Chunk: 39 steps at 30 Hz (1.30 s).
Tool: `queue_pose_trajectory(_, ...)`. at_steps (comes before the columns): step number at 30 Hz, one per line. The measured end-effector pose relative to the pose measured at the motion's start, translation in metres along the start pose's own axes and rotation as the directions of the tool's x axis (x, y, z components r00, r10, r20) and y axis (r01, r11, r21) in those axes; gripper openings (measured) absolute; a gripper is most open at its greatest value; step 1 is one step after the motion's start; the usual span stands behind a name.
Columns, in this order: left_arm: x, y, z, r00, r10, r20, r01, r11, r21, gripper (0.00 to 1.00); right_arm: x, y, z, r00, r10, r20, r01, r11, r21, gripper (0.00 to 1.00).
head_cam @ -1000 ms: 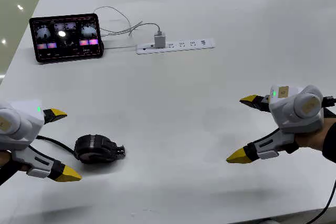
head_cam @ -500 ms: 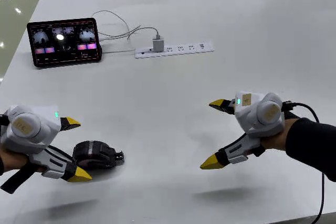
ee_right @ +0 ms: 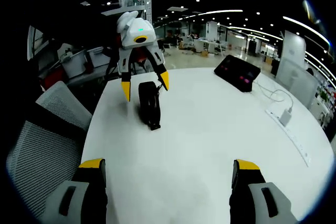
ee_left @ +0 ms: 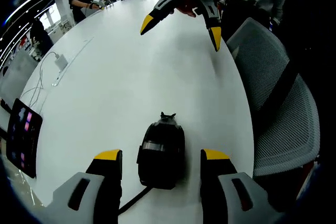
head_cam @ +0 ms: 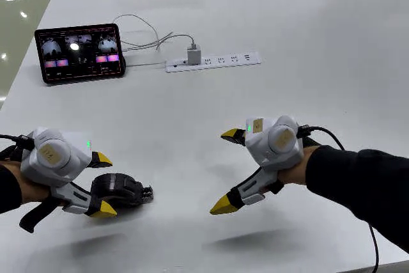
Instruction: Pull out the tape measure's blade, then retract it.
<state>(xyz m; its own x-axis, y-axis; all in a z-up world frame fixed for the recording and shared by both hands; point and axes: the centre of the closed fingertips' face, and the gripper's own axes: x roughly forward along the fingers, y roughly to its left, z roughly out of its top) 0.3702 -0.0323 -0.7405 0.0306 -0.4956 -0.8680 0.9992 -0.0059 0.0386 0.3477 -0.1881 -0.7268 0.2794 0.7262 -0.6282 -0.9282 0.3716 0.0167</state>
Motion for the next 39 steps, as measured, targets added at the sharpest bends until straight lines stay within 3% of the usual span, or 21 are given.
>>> queue_pose_trajectory(4,0.006,0.001,0.002,0.9999,-0.004,-0.014,0.004,1.0,0.012,0.46,0.013,0.002,0.007,0.9998,0.018,-0.001,-0.018,1.0,-0.003,0.88)
queue_pose_trajectory(7,0.008,-0.001,0.004,0.9997,-0.019,-0.018,0.019,1.0,0.011,0.45,0.022,0.004,0.01,0.9996,0.025,-0.012,-0.026,1.0,-0.015,0.9)
queue_pose_trajectory(11,0.01,0.0,0.004,0.9993,-0.02,-0.031,0.021,0.999,0.031,0.31,0.032,0.005,0.016,0.9994,0.034,-0.01,-0.034,0.999,-0.026,0.88)
queue_pose_trajectory(14,0.011,0.0,0.004,0.9988,-0.028,-0.039,0.029,0.999,0.024,0.31,0.038,0.007,0.02,0.9992,0.04,-0.009,-0.04,0.998,-0.039,0.87)
queue_pose_trajectory(23,0.015,0.003,-0.002,0.9973,-0.02,-0.071,0.027,0.995,0.099,0.29,0.062,0.014,0.031,0.9965,0.083,-0.014,-0.084,0.994,-0.073,0.76)
queue_pose_trajectory(26,0.015,0.004,0.0,0.9987,0.001,-0.051,0.002,0.998,0.057,0.29,0.07,0.02,0.032,0.9935,0.112,-0.017,-0.113,0.989,-0.093,0.69)
queue_pose_trajectory(39,0.014,0.002,0.0,0.9977,-0.007,-0.067,0.012,0.998,0.063,0.29,0.094,0.02,0.035,0.9913,0.128,-0.03,-0.131,0.984,-0.12,0.58)
